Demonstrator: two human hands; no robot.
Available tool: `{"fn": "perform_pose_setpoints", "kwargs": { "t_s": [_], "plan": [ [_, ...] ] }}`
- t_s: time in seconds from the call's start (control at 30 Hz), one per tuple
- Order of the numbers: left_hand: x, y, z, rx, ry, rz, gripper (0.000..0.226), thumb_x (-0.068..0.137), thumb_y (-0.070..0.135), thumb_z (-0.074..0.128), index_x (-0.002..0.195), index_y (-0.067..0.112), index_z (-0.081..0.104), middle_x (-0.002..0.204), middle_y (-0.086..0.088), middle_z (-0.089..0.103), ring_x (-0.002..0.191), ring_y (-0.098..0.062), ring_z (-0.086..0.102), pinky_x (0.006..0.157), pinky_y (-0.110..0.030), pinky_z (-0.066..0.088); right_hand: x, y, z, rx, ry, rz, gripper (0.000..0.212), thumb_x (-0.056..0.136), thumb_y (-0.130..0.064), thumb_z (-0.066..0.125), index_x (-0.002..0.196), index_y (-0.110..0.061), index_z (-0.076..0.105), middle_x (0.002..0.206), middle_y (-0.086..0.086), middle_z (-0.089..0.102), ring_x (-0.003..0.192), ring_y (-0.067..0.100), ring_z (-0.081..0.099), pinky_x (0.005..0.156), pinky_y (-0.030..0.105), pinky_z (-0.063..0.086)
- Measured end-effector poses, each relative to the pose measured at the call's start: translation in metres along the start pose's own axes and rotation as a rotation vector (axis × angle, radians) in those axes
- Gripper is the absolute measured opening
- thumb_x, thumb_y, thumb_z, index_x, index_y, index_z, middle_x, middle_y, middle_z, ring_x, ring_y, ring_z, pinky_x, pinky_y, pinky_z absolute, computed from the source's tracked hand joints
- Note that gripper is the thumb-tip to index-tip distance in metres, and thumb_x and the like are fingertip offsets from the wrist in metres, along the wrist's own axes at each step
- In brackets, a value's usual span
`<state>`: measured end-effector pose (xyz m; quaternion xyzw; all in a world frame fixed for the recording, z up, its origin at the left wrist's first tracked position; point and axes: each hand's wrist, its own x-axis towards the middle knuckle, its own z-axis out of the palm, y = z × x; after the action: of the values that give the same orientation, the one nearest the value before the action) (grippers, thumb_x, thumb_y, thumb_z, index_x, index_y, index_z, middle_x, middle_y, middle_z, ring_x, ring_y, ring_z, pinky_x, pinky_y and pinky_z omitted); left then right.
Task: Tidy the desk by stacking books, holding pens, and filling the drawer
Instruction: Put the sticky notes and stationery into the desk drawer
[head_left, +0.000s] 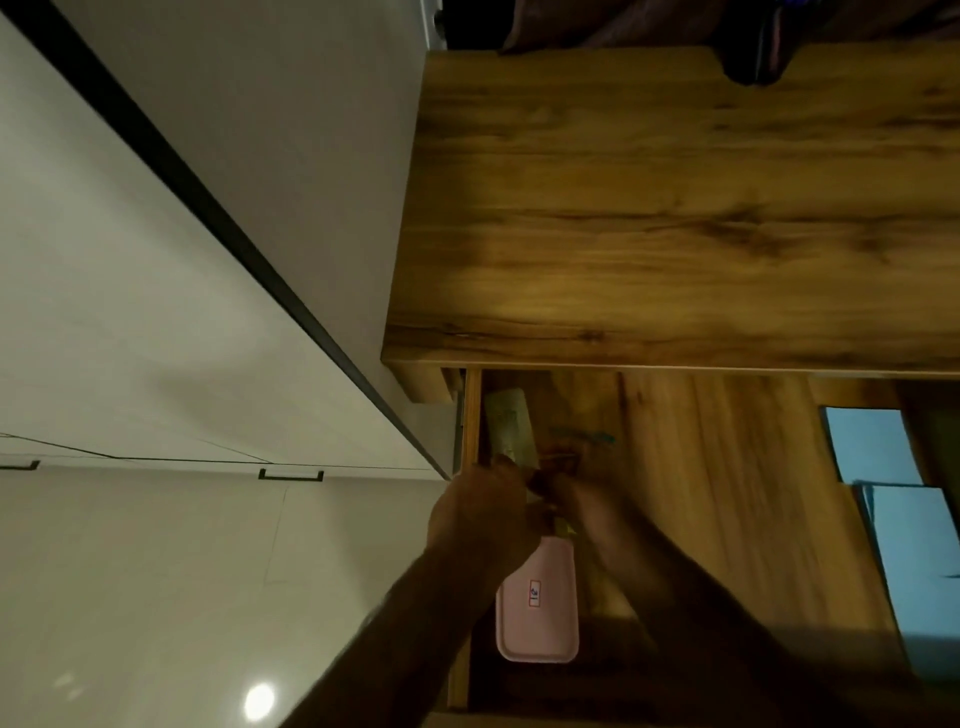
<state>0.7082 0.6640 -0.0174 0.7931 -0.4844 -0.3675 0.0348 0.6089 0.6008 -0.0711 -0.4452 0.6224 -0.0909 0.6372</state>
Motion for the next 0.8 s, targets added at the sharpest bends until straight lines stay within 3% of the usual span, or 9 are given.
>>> {"fn": "perform_pose_setpoints", "kwargs": {
  "t_s": [0.07, 0.13, 0.23, 0.47, 0.57, 0.7, 0.8],
  "plan": [
    [0.002, 0.000, 0.003, 0.015, -0.025, -0.019, 0.032, 0.095, 0.029, 0.061, 0.123, 0.015, 0.053, 0.106, 0.000, 0.063, 0.098, -0.020, 0.066, 0.082, -0.028, 0.057, 0.007, 0.005, 0.005, -0.073, 0.019, -0.008, 0.033, 0.080, -0.006, 0.078, 0.102, -0.023, 0.058, 0.111, 0.011, 0.066, 0.101, 0.034, 0.068, 0.085, 0.054, 0.058],
    [0.004, -0.001, 0.007, 0.035, -0.039, -0.036, 0.030, 0.094, 0.030, 0.061, 0.119, 0.015, 0.054, 0.109, -0.002, 0.065, 0.101, -0.023, 0.067, 0.084, -0.031, 0.058, 0.013, 0.008, 0.006, -0.097, 0.026, 0.027, 0.037, 0.076, -0.007, 0.081, 0.104, -0.020, 0.061, 0.111, 0.010, 0.067, 0.101, 0.035, 0.068, 0.084, 0.056, 0.058],
    [0.007, 0.000, 0.010, 0.095, -0.036, -0.042, 0.027, 0.093, 0.029, 0.062, 0.116, 0.016, 0.058, 0.105, -0.001, 0.069, 0.094, -0.020, 0.069, 0.082, -0.031, 0.059, 0.016, 0.009, 0.005, -0.159, 0.021, 0.041, 0.049, 0.071, -0.012, 0.085, 0.113, -0.018, 0.061, 0.108, 0.004, 0.067, 0.098, 0.028, 0.068, 0.080, 0.050, 0.061],
    [0.018, 0.009, 0.015, 0.190, -0.049, -0.072, 0.030, 0.094, 0.028, 0.061, 0.119, 0.013, 0.059, 0.109, -0.005, 0.069, 0.097, -0.023, 0.069, 0.083, -0.032, 0.058, 0.025, 0.010, 0.004, -0.470, 0.043, -0.031, 0.028, 0.090, -0.024, 0.068, 0.117, -0.019, 0.059, 0.113, 0.002, 0.065, 0.102, 0.020, 0.062, 0.092, 0.037, 0.053],
    [0.022, 0.009, 0.015, 0.187, -0.040, -0.084, 0.027, 0.094, 0.027, 0.061, 0.117, 0.013, 0.060, 0.108, -0.005, 0.070, 0.097, -0.022, 0.069, 0.082, -0.031, 0.058, 0.027, 0.011, 0.003, -0.499, 0.022, -0.035, 0.032, 0.088, -0.025, 0.071, 0.116, -0.020, 0.058, 0.113, 0.002, 0.065, 0.095, 0.016, 0.058, 0.087, 0.032, 0.051],
    [0.020, 0.004, 0.016, 0.204, -0.024, -0.066, 0.026, 0.094, 0.028, 0.060, 0.118, 0.016, 0.061, 0.112, -0.004, 0.069, 0.100, -0.021, 0.069, 0.083, -0.030, 0.057, 0.025, 0.014, -0.005, -0.620, -0.003, -0.112, 0.043, 0.083, -0.031, 0.077, 0.118, -0.017, 0.057, 0.111, 0.002, 0.064, 0.100, 0.019, 0.062, 0.078, 0.028, 0.048],
    [0.019, 0.004, 0.011, 0.221, -0.007, -0.045, 0.027, 0.095, 0.029, 0.059, 0.120, 0.019, 0.061, 0.118, -0.001, 0.068, 0.106, -0.021, 0.067, 0.086, -0.029, 0.055, 0.020, 0.013, -0.020, -0.580, -0.021, -0.208, 0.021, 0.097, -0.019, 0.061, 0.112, -0.005, 0.061, 0.094, 0.008, 0.066, 0.070, 0.009, 0.068, 0.056, 0.021, 0.053]
  ]
}}
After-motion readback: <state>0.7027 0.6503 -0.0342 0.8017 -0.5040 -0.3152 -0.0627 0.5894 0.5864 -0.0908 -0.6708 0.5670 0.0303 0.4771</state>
